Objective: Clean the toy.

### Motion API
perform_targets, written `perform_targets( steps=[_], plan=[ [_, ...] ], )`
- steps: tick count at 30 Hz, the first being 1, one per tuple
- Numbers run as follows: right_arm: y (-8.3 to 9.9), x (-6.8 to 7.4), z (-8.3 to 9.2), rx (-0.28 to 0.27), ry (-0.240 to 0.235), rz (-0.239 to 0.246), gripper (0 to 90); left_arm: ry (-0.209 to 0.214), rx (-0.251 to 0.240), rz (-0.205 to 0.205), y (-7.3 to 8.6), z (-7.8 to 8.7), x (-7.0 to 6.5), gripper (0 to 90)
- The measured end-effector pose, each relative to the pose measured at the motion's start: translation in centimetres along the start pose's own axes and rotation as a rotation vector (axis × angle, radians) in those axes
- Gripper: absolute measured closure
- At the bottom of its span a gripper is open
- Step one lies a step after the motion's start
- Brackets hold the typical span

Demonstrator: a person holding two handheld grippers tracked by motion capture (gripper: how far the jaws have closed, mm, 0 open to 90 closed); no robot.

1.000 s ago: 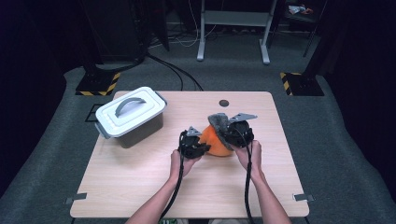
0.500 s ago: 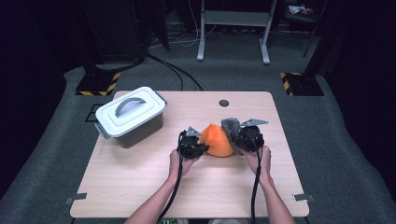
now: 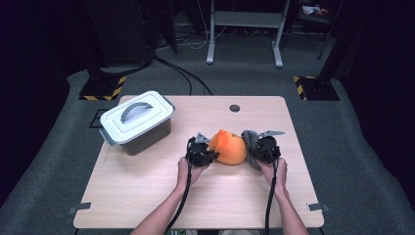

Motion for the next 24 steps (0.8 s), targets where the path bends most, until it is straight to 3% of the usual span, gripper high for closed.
perform_targets(
  steps=[4,6,10,14,18,19,23,24],
  plan=[
    [1.1,-0.6,-1.7,0.045,-0.011,-0.038,75.7,0.002,-0.005,0.003,0.1,0.1,0.0,81.7],
    [1.0,-0.7,-1.7,0.040,-0.016,-0.047,75.7,0.000,-0.010,-0.001,0.1,0.1,0.1,81.6],
    [0.2,-1.0,-0.3,0.011,-0.007,-0.040,76.3,0.000,-0.015,0.006,0.1,0.3,0.2,81.6],
    [-0.8,-1.2,1.6,-0.058,-0.018,-0.022,76.5,0.002,-0.018,0.010,0.1,0.2,0.3,81.5],
    [-1.7,-0.7,2.8,-0.086,-0.030,-0.016,76.4,-0.013,-0.007,-0.012,0.0,0.2,0.1,81.4],
    [-2.6,0.0,3.8,-0.113,-0.043,-0.011,76.4,-0.015,-0.006,-0.014,0.0,0.2,0.1,81.3],
    [-3.9,1.1,5.1,-0.155,-0.067,0.017,76.4,-0.019,-0.003,-0.016,0.0,0.2,0.1,81.1],
    [-4.6,2.0,6.0,-0.186,-0.076,0.038,76.4,-0.019,0.002,-0.013,0.0,0.2,0.1,81.1]
  ],
)
Point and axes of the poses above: each handheld gripper's, and its own axes: z roughly backward along the jaws, y roughly out of its underside, x roughly to its left, the point moved 1 cm from there along -z, roughly forward along the jaws, and after that the axes turned 4 degrees about y, right-handed, at the moved point
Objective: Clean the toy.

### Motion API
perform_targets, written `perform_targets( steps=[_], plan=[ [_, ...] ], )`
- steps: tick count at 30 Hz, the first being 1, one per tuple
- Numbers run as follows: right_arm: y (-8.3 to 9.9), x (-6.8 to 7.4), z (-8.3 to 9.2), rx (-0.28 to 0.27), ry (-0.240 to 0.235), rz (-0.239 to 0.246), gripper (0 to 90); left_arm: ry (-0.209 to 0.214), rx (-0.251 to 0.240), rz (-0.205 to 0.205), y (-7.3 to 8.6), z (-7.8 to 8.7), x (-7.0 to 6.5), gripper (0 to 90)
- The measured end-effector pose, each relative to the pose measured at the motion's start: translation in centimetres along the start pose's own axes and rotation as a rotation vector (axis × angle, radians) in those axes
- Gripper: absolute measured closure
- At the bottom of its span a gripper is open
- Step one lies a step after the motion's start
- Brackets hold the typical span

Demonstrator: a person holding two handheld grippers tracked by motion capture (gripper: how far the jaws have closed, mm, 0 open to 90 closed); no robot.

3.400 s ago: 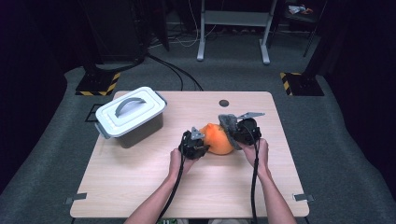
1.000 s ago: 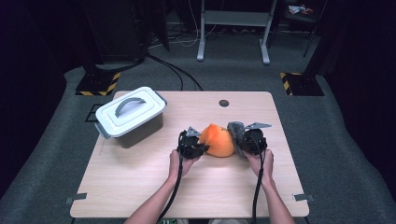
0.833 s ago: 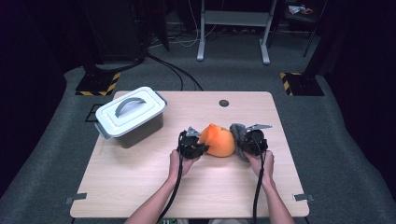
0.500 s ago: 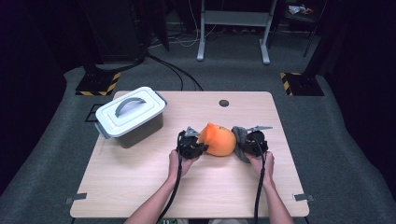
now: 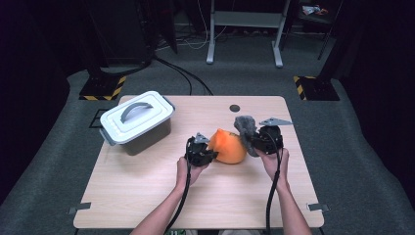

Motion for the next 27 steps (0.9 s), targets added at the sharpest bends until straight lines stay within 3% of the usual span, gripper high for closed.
perform_targets(
  steps=[3,5,9,10,12,16,27],
  plan=[
    [-0.8,1.0,0.5,-0.028,-0.019,0.015,76.4,0.003,0.002,-0.002,0.0,0.0,0.0,81.1],
    [-1.7,2.7,0.5,-0.042,-0.047,0.039,76.4,0.001,0.004,-0.005,-0.1,0.0,-0.1,81.0],
    [-2.1,4.2,-0.3,-0.024,-0.072,0.072,76.3,-0.010,0.017,-0.030,-0.2,0.0,-0.3,81.0],
    [-2.0,5.1,-1.2,0.003,-0.072,0.095,76.1,-0.013,0.020,-0.035,-0.2,0.0,-0.4,81.0],
    [-1.7,5.5,-2.2,0.032,-0.074,0.110,76.1,-0.012,0.021,-0.038,-0.2,0.0,-0.3,81.0],
    [-1.0,5.6,-3.3,0.053,-0.032,0.140,76.3,-0.010,0.014,-0.017,-0.1,0.0,-0.2,81.0],
    [0.3,3.8,-2.7,0.054,0.012,0.120,76.2,0.002,0.004,-0.007,0.2,-0.1,-0.1,81.0]
  ],
)
Point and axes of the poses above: each handheld gripper's, and its own axes: z roughly backward along the jaws, y roughly out of its underside, x roughly to its left, the point moved 1 cm from there along -z, roughly forward along the jaws, and after that the axes turned 4 degrees about y, right-handed, at the moved point
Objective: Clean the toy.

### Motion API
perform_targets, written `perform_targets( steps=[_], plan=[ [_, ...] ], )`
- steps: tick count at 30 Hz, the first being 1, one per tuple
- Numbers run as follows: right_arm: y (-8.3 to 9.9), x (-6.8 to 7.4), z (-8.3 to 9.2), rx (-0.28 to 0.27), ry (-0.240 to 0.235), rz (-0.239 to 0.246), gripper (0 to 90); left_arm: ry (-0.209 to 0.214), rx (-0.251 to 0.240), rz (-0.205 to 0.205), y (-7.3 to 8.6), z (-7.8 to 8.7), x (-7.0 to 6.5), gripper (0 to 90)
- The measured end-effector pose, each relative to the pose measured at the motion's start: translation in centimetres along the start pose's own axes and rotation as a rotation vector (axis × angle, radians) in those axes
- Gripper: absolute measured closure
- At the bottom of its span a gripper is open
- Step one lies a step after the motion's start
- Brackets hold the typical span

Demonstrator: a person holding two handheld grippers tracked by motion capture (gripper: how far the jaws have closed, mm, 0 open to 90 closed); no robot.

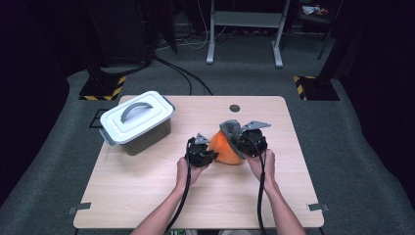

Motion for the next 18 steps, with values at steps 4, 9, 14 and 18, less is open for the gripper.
perform_targets(
  steps=[4,9,14,18],
  plan=[
    [0.8,-1.0,0.2,0.009,0.017,-0.016,76.1,0.003,0.000,0.000,0.0,0.0,0.0,81.0],
    [1.7,-1.9,0.2,0.025,0.037,-0.030,76.0,0.003,0.001,-0.002,0.0,0.0,0.0,81.0],
    [2.9,-2.9,-0.1,0.042,0.051,-0.067,75.9,0.004,0.004,-0.002,0.0,0.0,0.1,81.0],
    [4.2,-4.1,-0.6,0.069,0.054,-0.115,75.9,0.002,0.006,-0.001,0.0,-0.1,0.1,81.0]
  ],
)
Point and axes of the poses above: each handheld gripper's, and its own axes: z roughly backward along the jaws, y roughly out of its underside, x roughly to its left, the point moved 1 cm from there along -z, roughly forward along the jaws, and after that the axes turned 4 degrees about y, right-handed, at the moved point
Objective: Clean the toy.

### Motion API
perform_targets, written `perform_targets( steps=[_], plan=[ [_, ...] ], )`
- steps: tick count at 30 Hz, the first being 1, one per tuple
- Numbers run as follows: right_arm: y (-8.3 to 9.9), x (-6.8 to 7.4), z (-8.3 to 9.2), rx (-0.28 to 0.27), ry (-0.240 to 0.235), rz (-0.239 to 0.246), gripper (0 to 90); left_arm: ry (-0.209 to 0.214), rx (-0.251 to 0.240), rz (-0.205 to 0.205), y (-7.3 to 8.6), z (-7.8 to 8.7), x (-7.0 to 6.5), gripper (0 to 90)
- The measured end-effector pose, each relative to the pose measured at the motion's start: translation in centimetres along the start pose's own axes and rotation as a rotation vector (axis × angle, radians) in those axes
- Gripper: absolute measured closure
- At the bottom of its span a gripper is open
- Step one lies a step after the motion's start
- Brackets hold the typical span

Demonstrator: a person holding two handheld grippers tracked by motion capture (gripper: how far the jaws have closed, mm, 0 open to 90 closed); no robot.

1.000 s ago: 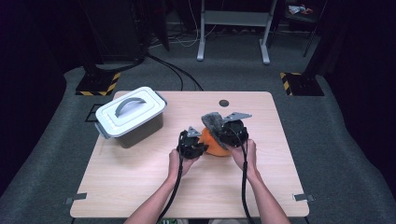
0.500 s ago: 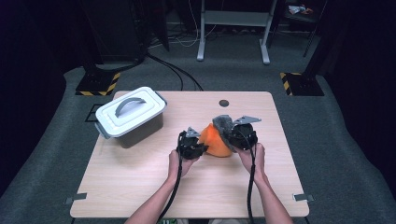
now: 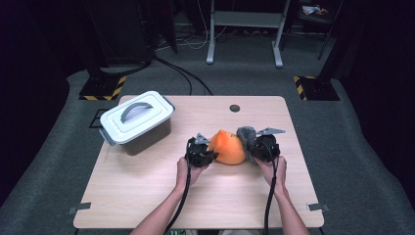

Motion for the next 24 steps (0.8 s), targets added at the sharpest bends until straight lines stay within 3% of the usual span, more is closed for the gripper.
perform_targets(
  steps=[4,5,14,18,22,24],
  plan=[
    [1.0,-0.9,-1.1,0.033,-0.001,-0.042,75.7,-0.004,-0.003,0.003,0.0,-0.1,0.1,81.0],
    [1.3,-1.1,-1.4,0.040,0.000,-0.031,75.7,-0.003,-0.002,0.004,0.0,-0.1,0.0,81.0],
    [2.9,-1.6,-3.6,0.104,-0.016,-0.087,75.7,-0.007,0.003,0.003,0.1,0.0,0.2,80.8],
    [2.4,-1.8,-2.9,0.092,-0.006,-0.083,75.8,-0.010,-0.003,0.010,0.1,0.1,0.3,80.5],
    [1.5,-2.3,-0.8,0.024,0.000,-0.070,75.8,-0.006,-0.004,0.015,0.1,0.2,0.4,80.1],
    [0.9,-1.8,0.5,-0.015,-0.003,-0.073,75.8,-0.007,-0.006,0.019,0.2,0.2,0.4,80.0]
  ],
)
Point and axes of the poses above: each handheld gripper's, and its own axes: z roughly backward along the jaws, y roughly out of its underside, x roughly to its left, the point moved 1 cm from there along -z, roughly forward along the jaws, and after that the axes turned 4 degrees about y, right-handed, at the moved point
